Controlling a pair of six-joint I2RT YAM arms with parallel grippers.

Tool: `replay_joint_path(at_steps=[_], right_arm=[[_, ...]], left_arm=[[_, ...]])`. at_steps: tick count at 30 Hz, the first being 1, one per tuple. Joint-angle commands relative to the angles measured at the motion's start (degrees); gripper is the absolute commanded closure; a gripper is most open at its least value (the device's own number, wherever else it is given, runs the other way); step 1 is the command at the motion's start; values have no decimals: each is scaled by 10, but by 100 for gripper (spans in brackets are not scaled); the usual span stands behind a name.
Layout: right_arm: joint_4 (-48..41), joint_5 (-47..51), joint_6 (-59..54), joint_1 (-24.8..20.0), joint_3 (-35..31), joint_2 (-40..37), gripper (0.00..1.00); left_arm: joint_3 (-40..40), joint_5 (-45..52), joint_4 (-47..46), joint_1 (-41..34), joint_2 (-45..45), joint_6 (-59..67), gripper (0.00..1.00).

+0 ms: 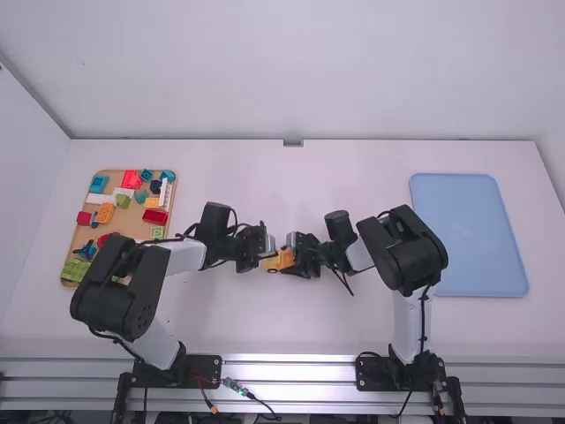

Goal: Assemble lego blocks to make yellow taxi

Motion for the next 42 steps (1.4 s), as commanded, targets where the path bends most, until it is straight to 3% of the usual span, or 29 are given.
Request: replay_joint_path(at_steps=[1, 23, 42], right_arm=[[-6, 10, 6, 0, -2, 6, 53], [11, 8, 6, -1, -10, 6, 53], [15, 12, 16, -5, -6, 6, 56]], left_arm=[[0, -2, 3, 2, -2, 23, 98], [0, -17, 52, 2, 64, -9, 98], [0, -96, -8, 2, 118, 9, 98]])
